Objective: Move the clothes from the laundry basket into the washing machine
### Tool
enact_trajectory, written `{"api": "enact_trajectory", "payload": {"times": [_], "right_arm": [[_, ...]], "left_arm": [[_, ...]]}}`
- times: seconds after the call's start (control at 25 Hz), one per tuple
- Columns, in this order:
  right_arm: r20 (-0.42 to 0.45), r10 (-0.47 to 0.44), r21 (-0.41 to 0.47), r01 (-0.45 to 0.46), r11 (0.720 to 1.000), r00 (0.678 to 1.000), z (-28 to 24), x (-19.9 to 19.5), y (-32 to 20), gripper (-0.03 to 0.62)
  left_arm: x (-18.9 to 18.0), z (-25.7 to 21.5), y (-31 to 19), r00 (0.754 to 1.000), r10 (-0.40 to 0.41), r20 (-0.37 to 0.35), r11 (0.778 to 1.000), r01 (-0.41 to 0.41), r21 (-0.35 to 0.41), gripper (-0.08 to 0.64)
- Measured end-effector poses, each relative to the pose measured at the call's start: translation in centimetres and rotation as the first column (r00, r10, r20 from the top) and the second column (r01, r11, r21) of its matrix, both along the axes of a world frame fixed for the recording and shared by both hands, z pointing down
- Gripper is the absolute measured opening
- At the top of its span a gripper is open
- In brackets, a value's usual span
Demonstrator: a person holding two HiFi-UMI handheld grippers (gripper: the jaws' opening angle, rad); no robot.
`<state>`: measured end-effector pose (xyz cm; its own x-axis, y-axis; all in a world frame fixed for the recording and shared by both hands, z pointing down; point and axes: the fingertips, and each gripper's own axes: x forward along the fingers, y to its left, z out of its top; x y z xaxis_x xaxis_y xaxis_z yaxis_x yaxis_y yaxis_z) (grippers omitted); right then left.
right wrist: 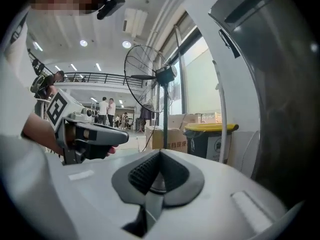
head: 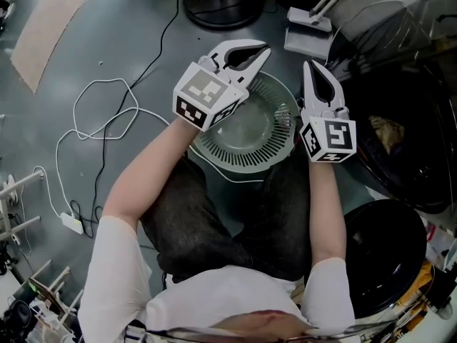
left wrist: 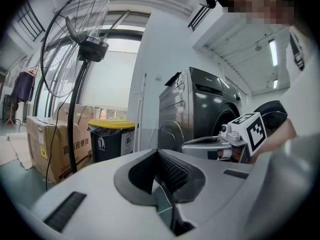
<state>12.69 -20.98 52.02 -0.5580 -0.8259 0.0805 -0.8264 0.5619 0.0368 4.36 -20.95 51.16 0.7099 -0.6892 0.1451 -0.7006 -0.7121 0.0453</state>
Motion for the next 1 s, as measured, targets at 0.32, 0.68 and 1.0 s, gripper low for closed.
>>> {"api": "enact_trajectory", "payload": {"times": [0.32, 0.68, 1.0], "right_arm": [[-0.067, 0.036, -0.051, -0.039, 0.998, 0.997, 2.2, 0.7, 0.4, 0.009], [-0.095, -0.029, -0.186, 0.011, 0.983, 0.995, 3.7, 0.4, 3.3, 0.009], [-0.125, -0.095, -0.223, 0.066, 0.973, 0.988, 5.6, -2.0, 4.4, 0.009]], "left_arm": [[-1.3, 1.5, 0.2, 1.000, -0.003, 0.016, 1.000, 0.003, -0.012, 0.006], [-1.4, 1.5, 3.4, 0.997, 0.072, 0.012, 0.997, -0.072, -0.025, 0.006], [-3.0, 2.5, 4.6, 0.996, 0.058, 0.072, 0.998, -0.057, -0.018, 0.006]]}}
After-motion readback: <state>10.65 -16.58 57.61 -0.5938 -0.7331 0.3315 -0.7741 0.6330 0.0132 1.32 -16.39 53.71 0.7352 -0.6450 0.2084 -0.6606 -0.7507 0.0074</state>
